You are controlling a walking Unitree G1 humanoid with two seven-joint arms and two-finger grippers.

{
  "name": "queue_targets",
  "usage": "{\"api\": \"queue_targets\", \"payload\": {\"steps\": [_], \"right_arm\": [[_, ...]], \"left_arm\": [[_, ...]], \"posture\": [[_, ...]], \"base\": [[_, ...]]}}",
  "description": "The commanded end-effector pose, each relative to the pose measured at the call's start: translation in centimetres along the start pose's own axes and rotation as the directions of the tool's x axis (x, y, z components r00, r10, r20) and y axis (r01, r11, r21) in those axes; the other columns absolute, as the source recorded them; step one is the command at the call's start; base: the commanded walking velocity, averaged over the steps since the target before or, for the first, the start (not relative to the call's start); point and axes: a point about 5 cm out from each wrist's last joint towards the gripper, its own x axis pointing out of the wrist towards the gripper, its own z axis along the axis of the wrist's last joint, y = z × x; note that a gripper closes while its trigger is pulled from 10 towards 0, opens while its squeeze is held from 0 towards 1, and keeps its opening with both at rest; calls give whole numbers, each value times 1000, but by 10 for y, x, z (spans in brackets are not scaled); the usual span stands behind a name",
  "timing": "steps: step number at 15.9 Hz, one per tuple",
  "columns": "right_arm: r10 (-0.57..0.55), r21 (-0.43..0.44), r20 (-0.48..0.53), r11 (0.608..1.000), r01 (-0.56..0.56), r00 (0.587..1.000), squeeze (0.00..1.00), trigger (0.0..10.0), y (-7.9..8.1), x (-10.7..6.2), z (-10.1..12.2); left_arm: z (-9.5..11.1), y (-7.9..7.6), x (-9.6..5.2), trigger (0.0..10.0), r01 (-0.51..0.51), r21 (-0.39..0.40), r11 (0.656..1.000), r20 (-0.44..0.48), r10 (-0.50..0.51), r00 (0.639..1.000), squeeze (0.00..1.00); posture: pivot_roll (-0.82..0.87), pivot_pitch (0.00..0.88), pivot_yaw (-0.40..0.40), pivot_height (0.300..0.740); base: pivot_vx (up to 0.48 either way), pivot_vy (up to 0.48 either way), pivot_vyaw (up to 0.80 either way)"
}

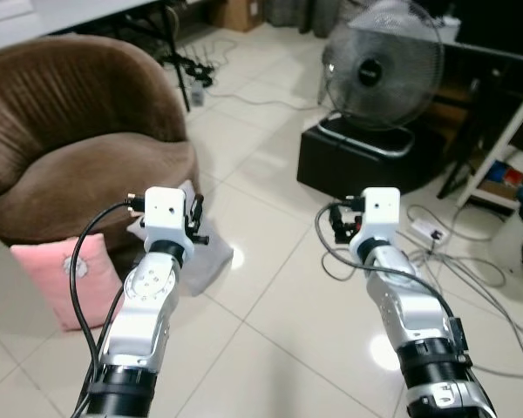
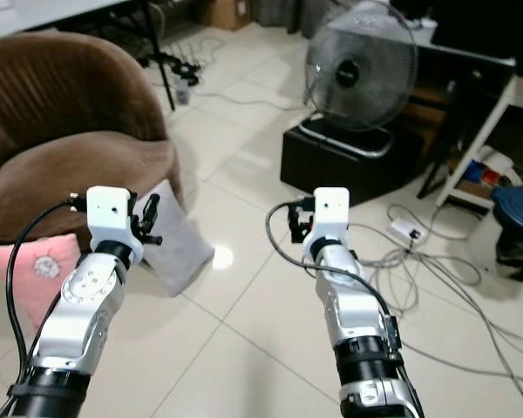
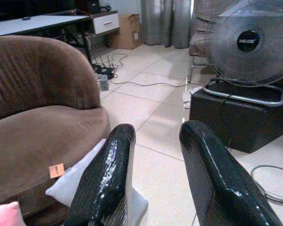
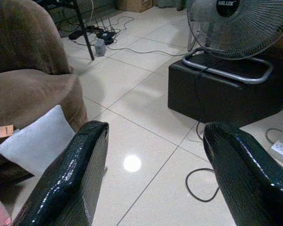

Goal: Move the pillow to the sofa from floor

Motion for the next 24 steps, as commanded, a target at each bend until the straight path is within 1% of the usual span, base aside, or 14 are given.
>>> {"api": "queue_targets", "payload": {"steps": [1, 5, 13, 18, 19, 20, 24], "right_arm": [[-3, 14, -11, 1000, 3, 1000, 0, 10000, 0, 1, -2], [-9, 33, -12, 999, 9, 1000, 0, 10000, 0, 0, -3], [-20, 36, -15, 999, 21, 1000, 0, 10000, -2, 0, -5], [-11, 28, -13, 1000, 11, 1000, 0, 10000, -1, 0, -5], [33, -23, -21, 999, -34, 999, 0, 10000, 3, 0, -6], [91, -62, -36, 994, -93, 995, 0, 10000, 11, -1, -9], [97, -37, -46, 994, -99, 994, 0, 10000, 12, -1, -12]], "left_arm": [[0, 1, 0, 10000, -1, 14, 1000, -1, 1, 1000, 0], [0, 0, 0, 10000, 3, 18, 1000, 0, -3, 1000, 0], [-1, 0, 1, 10000, 10, 24, 1000, -3, -10, 1000, 0], [-2, 0, 1, 10000, 10, 26, 1000, -7, -10, 1000, 0], [-2, 0, 1, 10000, 9, 27, 1000, -9, -9, 1000, 0], [-3, 0, 1, 10000, 10, 27, 1000, -11, -9, 1000, 0], [-4, 0, 0, 10000, 8, 28, 1000, -15, -7, 1000, 0]], "posture": [[-7, 0, 44, 740], [-10, 0, 48, 740], [-13, 0, 59, 740], [-13, 0, 60, 740], [-11, 0, 59, 740], [-11, 0, 59, 740], [-5, 0, 55, 740]], "base": [[360, 0, 0], [418, 0, -108], [422, 0, -759], [424, 0, 0], [420, 0, 800], [420, 0, 800], [413, 0, 800]]}}
